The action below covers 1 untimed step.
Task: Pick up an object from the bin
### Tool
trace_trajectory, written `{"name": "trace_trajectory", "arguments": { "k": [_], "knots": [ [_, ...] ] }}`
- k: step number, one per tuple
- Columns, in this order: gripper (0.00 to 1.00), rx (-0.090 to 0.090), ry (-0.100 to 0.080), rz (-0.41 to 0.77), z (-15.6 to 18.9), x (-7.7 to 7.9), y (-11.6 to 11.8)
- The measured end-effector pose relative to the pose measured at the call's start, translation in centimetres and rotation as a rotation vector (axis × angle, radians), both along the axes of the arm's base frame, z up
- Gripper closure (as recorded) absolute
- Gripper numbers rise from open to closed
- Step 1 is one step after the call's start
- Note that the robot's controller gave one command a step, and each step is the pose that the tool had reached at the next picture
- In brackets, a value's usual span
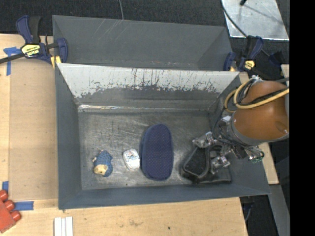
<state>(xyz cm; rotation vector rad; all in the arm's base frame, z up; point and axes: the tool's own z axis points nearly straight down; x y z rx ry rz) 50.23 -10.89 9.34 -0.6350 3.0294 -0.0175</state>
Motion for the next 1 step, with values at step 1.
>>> {"name": "trace_trajectory", "arguments": {
  "k": [1],
  "knots": [
    [1.0,-0.001,0.039,0.049,12.89,0.37,1.35]
  ]
}}
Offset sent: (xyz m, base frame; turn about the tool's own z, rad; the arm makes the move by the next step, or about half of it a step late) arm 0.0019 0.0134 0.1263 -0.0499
